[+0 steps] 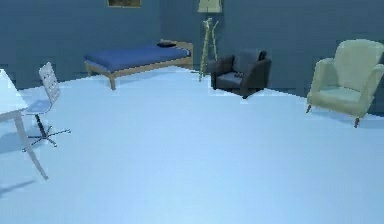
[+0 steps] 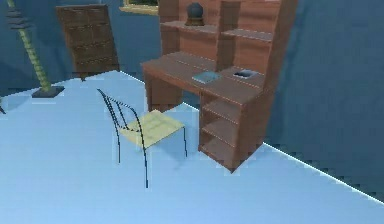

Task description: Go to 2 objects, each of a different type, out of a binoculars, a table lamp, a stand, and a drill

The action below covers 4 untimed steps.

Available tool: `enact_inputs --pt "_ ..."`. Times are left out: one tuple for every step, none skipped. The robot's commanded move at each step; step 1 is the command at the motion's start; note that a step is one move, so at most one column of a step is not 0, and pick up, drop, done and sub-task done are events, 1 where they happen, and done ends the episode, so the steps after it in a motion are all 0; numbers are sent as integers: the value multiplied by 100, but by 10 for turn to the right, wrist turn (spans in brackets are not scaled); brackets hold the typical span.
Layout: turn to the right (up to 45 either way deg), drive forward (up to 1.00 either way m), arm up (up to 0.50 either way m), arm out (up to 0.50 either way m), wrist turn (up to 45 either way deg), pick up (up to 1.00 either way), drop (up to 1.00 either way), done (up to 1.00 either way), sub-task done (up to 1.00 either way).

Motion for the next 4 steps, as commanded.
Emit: enact_inputs --pt "0 20 0 0 0 0 0 0 0" --pt "-420 0 0 0 0 0 0 0 0" --pt "-30 0 0 0 0 0 0 0 0" --pt "0 90 0 0 0 0 0 0 0"
